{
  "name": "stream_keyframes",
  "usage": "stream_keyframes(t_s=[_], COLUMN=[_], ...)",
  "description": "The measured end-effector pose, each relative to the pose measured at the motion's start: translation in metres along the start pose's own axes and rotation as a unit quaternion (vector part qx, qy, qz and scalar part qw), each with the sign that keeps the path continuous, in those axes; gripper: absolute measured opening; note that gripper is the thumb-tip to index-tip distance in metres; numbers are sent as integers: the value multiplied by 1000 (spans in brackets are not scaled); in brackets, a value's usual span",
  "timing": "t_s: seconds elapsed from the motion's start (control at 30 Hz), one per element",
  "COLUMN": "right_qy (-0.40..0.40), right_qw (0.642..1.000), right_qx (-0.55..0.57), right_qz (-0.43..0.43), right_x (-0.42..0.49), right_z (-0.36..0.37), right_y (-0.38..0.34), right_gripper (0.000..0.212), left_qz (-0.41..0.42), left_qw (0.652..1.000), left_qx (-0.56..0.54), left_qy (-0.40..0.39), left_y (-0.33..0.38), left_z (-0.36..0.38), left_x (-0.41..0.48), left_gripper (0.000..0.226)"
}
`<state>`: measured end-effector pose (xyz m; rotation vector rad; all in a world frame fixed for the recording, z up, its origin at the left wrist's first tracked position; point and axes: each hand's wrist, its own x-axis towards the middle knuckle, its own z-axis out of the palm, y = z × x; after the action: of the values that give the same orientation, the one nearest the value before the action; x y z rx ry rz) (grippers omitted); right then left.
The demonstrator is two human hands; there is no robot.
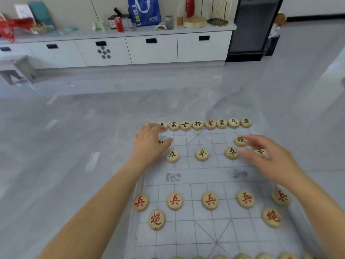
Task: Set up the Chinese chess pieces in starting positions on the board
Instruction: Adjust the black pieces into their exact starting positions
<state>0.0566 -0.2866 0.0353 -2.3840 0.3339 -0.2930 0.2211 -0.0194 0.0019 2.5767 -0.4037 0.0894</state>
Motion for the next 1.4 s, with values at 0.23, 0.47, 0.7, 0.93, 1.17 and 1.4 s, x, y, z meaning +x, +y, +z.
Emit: stream_keyframes(t_s=[0.23, 0.47, 0.7, 0.93, 1.17, 1.4], right_qy=[85, 78, 36, 65, 55, 54], right_qw=[993, 996, 965, 954, 951, 949], right_qx=[70, -46, -259, -292, -305, -311], right_qz=[50, -9, 3, -19, -17, -16], right_x=[-39, -41, -53, -53, -54, -54], right_z=[-24, -30, -18, -15, -12, -9], right_y=[46, 38, 55, 61, 64, 65], right_gripper=[36, 41, 59, 52, 53, 54], left_qz=[23, -15, -17, -23, -10, 53], left_qw=[997, 993, 990, 990, 990, 989], left_qx=[64, 102, 108, 113, 117, 114], left_qy=[-40, -60, -88, -80, -78, -79], left_y=[43, 45, 37, 37, 40, 59], left_z=[35, 42, 45, 48, 52, 63], left_x=[42, 66, 61, 65, 67, 72], left_gripper=[48, 58, 55, 53, 63, 59])
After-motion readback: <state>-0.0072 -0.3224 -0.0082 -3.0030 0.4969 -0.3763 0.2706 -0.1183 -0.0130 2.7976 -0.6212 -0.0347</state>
